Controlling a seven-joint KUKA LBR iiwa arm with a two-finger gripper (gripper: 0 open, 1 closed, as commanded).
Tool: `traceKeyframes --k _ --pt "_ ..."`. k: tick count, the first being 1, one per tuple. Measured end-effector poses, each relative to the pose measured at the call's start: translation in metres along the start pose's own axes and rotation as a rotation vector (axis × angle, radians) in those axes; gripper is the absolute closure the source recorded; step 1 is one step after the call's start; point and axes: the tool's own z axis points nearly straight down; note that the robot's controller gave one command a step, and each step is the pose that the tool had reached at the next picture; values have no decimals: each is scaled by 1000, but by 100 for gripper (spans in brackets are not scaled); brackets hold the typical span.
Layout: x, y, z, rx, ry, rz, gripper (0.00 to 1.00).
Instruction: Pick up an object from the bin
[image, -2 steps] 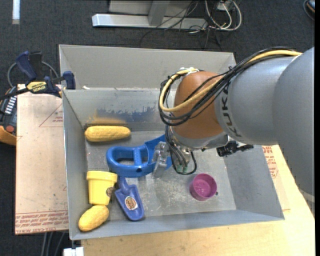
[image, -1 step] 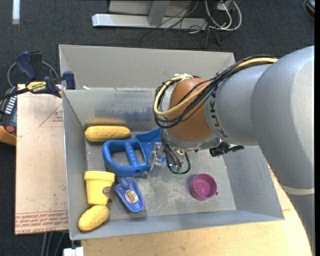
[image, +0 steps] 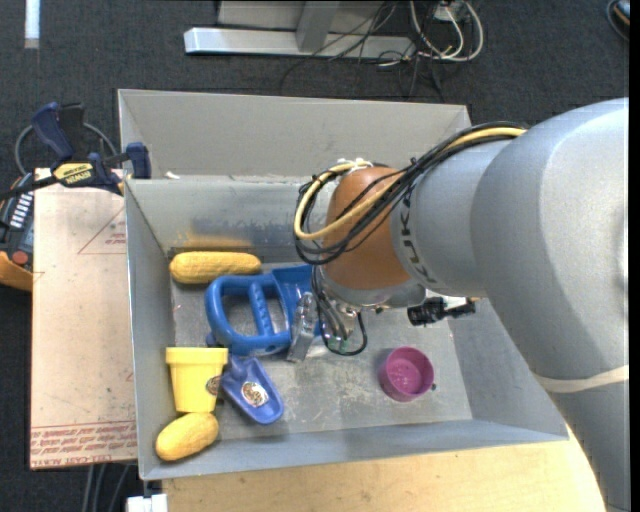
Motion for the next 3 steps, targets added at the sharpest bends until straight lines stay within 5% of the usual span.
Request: traceKeyframes --k 1,3 --pt "-13 -13 5 -7 -13 18 100" --pt "-13 -13 5 -7 -13 17 100"
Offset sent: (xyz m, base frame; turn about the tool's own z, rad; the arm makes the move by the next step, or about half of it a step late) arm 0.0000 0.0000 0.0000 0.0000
